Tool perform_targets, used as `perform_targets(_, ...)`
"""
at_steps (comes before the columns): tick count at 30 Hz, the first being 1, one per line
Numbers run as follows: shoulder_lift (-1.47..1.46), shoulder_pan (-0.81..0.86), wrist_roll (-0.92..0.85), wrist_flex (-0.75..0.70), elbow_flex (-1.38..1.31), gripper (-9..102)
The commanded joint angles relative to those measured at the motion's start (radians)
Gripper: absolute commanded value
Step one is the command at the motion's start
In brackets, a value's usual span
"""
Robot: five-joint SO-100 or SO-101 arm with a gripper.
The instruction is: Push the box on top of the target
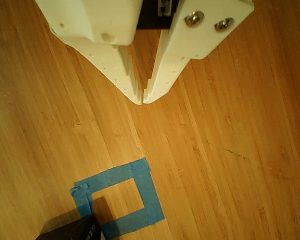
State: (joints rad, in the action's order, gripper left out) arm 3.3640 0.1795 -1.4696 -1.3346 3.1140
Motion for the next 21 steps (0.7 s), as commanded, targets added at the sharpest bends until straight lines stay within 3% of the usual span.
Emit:
perform_targets(1, 0.014, 0.003, 0.005, 0.002, 0.035, 0)
perform_targets(7, 0.014, 0.021, 0.064, 0.002, 0.035, 0)
perform_targets(11, 0.014, 0.057, 0.195, 0.067, 0.035, 0)
perform_targets(15, 0.014, 0.083, 0.138, 0.097, 0.032, 0)
perform_targets(21, 0.014, 0.092, 0.347, 0.16, 0.029, 0)
